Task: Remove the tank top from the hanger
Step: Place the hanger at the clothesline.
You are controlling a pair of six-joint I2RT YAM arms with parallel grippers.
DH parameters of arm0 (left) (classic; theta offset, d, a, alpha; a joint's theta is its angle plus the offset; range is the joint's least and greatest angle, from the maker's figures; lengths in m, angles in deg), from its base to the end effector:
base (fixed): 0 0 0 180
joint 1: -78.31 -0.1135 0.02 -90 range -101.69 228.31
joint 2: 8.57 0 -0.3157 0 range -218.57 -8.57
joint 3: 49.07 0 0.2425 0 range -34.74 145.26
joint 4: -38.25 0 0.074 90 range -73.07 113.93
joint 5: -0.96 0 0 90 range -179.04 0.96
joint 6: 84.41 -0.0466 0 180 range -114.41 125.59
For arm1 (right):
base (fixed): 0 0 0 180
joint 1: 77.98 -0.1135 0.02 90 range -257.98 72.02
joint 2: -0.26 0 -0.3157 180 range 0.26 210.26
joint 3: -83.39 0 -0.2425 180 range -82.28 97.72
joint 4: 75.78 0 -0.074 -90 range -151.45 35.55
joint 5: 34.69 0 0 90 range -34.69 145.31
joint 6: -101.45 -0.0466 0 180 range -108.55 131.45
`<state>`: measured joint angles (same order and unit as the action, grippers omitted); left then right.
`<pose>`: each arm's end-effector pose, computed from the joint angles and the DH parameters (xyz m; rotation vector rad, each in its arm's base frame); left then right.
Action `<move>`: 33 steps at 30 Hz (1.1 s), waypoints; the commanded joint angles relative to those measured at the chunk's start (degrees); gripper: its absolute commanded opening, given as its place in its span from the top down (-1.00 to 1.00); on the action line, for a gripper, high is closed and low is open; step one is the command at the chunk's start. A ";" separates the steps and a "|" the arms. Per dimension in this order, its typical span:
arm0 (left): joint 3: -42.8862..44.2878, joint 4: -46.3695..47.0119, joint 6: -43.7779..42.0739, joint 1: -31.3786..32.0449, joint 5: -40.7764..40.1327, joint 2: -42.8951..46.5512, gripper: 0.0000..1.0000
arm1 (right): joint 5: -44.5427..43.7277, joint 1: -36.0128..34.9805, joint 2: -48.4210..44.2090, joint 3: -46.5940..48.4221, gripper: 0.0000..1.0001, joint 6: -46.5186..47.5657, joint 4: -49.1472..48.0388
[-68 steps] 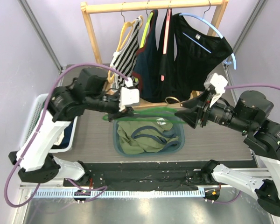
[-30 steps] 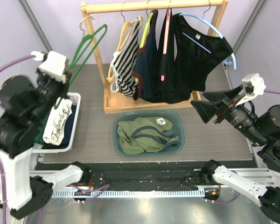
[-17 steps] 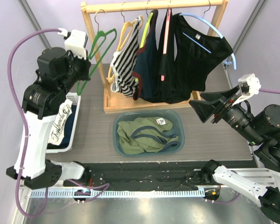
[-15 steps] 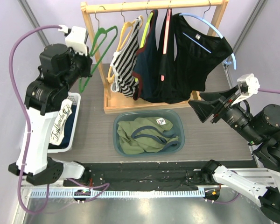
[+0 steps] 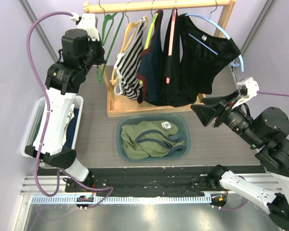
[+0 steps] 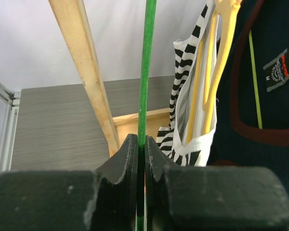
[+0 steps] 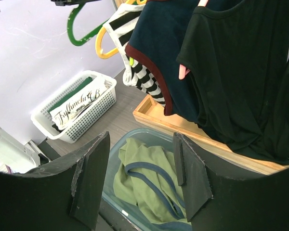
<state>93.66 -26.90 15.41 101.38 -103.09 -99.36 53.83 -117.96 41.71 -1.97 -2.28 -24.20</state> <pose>0.2712 -0.1032 0.5929 0.0329 1.7980 -0.1900 0.0385 0.0307 0.5200 -0.3400 1.5509 0.7193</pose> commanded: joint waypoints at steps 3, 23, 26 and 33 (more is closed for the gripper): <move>2.47 5.12 2.22 -0.75 -3.88 -0.80 1.00 | -0.72 0.17 -0.85 -1.04 -0.24 -0.59 -3.59; -6.14 3.98 4.24 -0.83 -2.22 5.36 0.99 | 0.68 0.17 -1.55 -2.27 -0.18 -1.64 -5.00; -6.14 4.25 4.15 -0.83 -2.39 4.30 1.00 | 0.60 0.17 -2.25 -2.35 -0.17 -1.91 -5.00; -7.72 4.16 3.19 -0.75 -0.11 4.64 0.67 | -0.46 0.17 -2.78 -2.18 -0.23 -1.47 -4.03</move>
<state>86.62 -26.40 18.87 100.88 -104.42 -95.62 53.90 -117.92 39.20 -4.53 -3.71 -26.30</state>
